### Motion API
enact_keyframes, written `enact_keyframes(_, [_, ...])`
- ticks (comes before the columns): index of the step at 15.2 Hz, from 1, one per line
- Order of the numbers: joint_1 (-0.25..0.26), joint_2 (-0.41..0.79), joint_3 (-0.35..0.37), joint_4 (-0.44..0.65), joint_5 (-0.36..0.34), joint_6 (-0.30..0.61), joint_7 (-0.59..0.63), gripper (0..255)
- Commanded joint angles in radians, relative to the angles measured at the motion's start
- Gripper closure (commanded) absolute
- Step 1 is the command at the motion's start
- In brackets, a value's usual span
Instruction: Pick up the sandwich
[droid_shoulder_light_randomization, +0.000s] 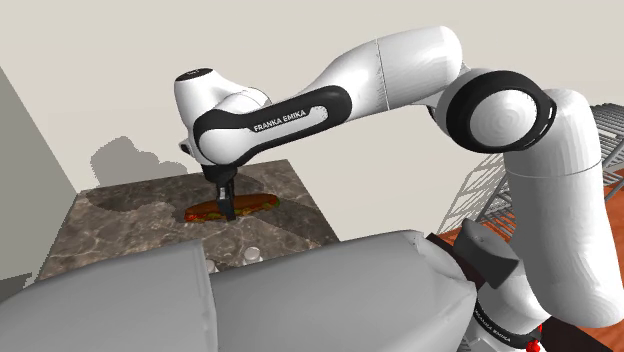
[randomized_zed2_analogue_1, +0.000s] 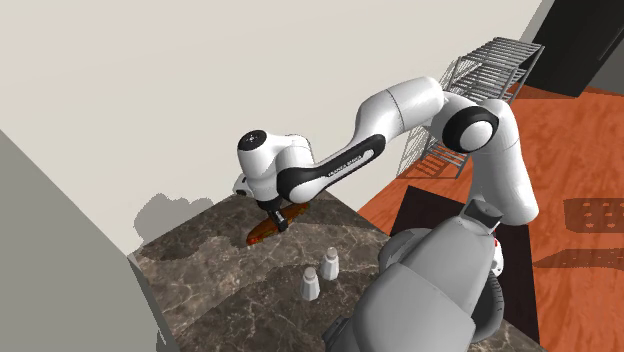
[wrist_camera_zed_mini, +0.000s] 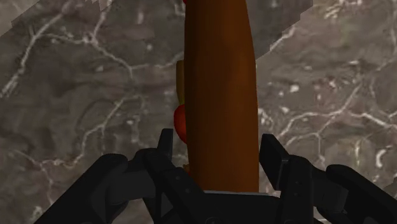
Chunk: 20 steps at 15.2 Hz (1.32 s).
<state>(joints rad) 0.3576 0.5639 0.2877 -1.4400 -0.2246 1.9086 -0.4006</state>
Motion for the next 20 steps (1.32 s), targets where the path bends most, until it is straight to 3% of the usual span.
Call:
enact_keyframes(1, [0.000,0.000,0.000,0.000,0.000,0.000,0.000,255])
enact_keyframes(20, [0.008,-0.036,0.008,0.149,0.016,-0.182,-0.022,255])
